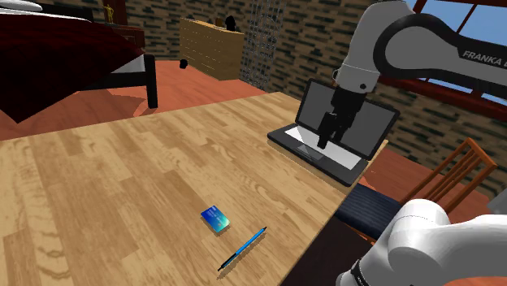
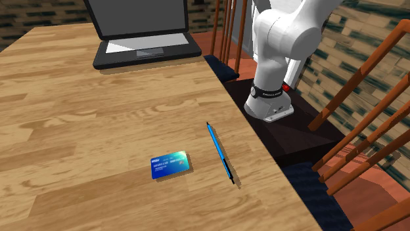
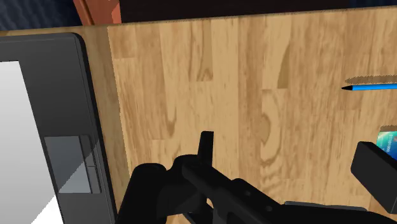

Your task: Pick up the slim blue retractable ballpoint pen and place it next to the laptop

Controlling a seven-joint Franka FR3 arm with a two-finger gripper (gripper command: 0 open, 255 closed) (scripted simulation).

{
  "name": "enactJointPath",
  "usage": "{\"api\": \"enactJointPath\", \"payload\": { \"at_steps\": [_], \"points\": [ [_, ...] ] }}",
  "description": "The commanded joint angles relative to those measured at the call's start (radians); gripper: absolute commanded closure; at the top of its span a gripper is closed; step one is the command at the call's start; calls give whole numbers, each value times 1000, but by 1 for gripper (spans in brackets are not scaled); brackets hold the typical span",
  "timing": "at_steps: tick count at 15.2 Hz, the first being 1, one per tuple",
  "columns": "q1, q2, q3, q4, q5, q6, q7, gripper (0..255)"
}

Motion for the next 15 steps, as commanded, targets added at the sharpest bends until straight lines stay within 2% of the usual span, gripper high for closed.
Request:
{"api": "enactJointPath", "payload": {
  "at_steps": [1, 9, 15],
  "points": [
    [0, 0, 0, 0, 0, 0, 0, 0],
    [-82, -193, 256, -250, 188, 108, 525, 0],
    [-126, -217, 503, -333, 370, 215, 928, 0]
  ]
}}
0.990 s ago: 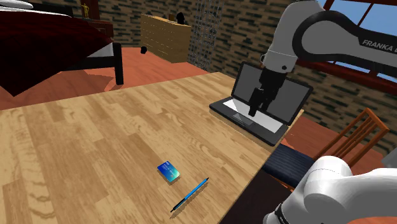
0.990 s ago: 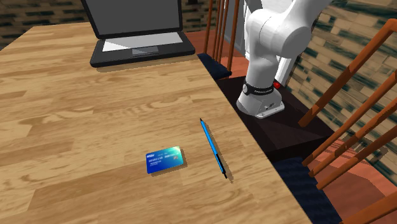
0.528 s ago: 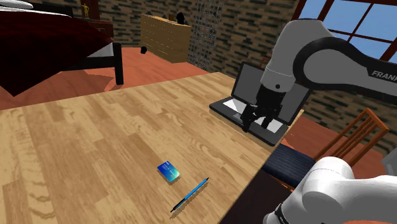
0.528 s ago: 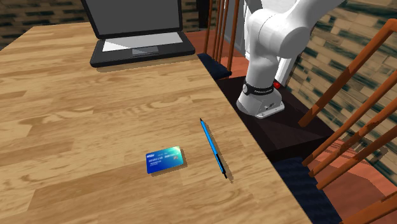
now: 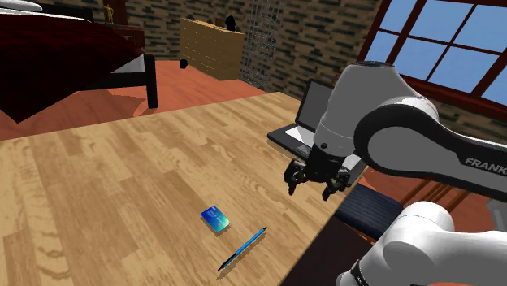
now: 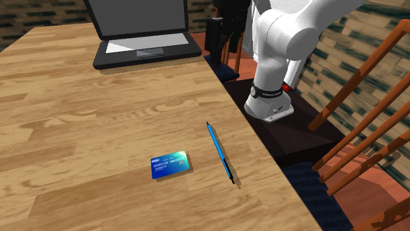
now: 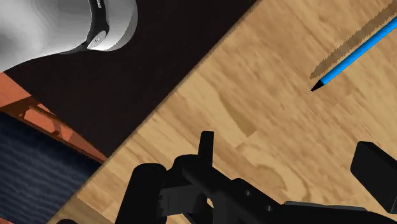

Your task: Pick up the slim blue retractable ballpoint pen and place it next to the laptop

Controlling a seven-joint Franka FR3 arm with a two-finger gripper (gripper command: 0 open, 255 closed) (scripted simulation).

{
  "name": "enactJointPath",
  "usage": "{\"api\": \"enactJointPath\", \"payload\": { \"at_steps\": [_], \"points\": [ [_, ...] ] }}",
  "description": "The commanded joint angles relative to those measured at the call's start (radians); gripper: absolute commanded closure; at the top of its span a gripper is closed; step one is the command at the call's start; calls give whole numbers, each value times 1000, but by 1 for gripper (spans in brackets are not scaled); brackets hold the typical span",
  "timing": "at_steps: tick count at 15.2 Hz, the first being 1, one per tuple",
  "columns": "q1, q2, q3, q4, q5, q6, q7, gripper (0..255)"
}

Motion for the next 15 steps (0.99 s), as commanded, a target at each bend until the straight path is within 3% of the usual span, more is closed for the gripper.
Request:
{"api": "enactJointPath", "payload": {
  "at_steps": [1, 6, 11, 15],
  "points": [
    [-21, 17, 98, -17, 69, 53, 148, 0],
    [-111, 103, 334, 3, 201, 174, 476, 0],
    [-284, 227, 585, 79, 282, 299, 785, 0],
    [-299, 251, 630, 48, 307, 359, 779, 0]
  ]
}}
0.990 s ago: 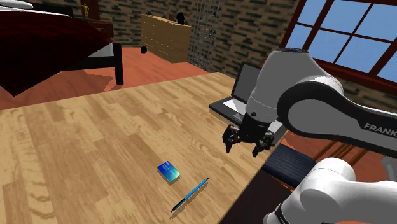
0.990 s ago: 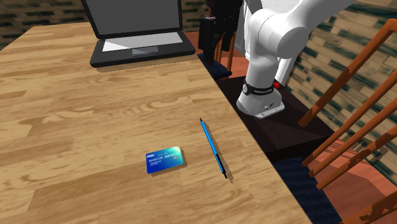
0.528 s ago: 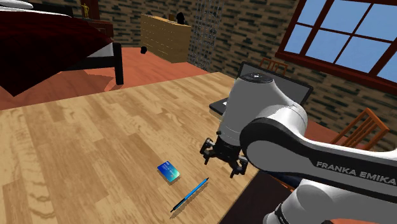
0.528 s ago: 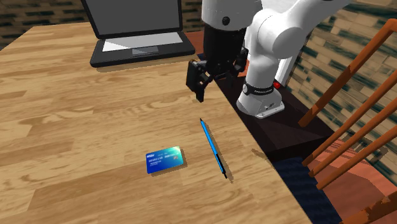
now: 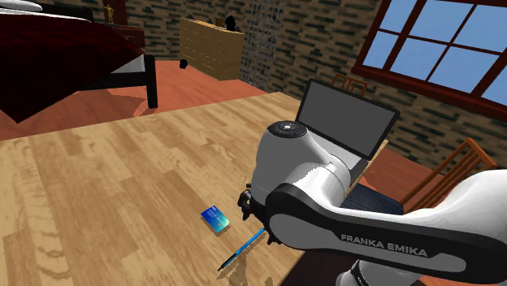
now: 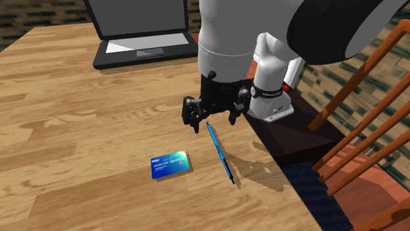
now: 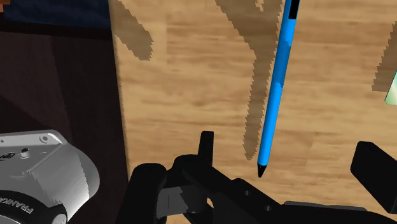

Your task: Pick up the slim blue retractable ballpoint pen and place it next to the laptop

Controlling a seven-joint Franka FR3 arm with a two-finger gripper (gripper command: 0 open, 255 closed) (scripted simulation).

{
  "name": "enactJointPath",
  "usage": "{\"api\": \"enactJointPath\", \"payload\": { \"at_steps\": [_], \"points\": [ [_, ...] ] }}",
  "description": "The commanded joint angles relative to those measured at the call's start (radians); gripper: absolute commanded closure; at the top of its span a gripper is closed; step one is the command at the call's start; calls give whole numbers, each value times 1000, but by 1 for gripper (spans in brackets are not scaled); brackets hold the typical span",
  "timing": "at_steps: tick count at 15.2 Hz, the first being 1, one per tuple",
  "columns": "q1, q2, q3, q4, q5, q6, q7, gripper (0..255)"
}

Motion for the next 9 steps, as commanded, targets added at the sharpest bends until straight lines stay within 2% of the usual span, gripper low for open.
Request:
{"api": "enactJointPath", "payload": {
  "at_steps": [1, 4, 9],
  "points": [
    [-9, 14, 26, -13, 13, 32, 3, 0],
    [-22, 35, 58, -30, 28, 73, 0, 0],
    [-22, 35, 58, -30, 28, 73, 0, 0]
  ]
}}
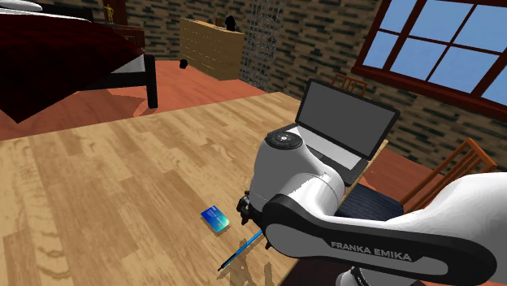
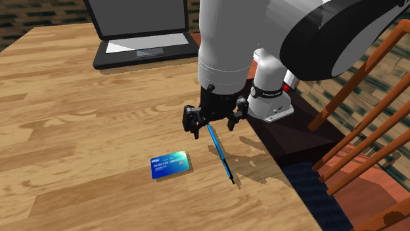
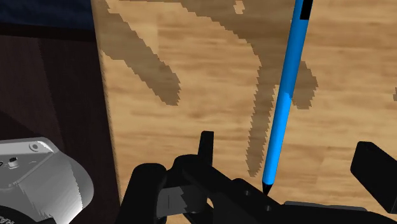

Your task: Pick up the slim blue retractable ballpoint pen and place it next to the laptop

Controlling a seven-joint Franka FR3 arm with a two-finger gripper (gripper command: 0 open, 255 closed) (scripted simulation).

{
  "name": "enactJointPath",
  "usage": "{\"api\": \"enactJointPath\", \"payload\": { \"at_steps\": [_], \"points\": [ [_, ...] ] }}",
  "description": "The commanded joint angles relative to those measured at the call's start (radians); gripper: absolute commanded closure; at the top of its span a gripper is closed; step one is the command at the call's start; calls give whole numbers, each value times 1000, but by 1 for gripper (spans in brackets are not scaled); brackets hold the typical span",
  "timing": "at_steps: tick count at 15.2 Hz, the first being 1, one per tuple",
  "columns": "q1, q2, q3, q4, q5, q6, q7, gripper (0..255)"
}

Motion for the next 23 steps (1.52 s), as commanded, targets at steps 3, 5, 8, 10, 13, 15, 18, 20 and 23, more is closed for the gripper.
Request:
{"api": "enactJointPath", "payload": {
  "at_steps": [3, 5, 8, 10, 13, 15, 18, 20, 23],
  "points": [
    [0, 0, 0, 0, 0, 0, 0, 0],
    [0, 0, 0, 0, 0, 0, 0, 255],
    [0, 0, 0, 0, 0, 0, 0, 255],
    [0, 0, 0, 0, 0, 0, 0, 255],
    [0, 0, 0, 0, 0, 1, 0, 255],
    [10, -16, -26, 12, -12, -31, 0, 255],
    [21, -38, -64, 32, -30, -78, 1, 255],
    [27, -50, -88, 46, -42, -108, 2, 255],
    [34, -67, -121, 69, -61, -152, 2, 255]
  ]
}}
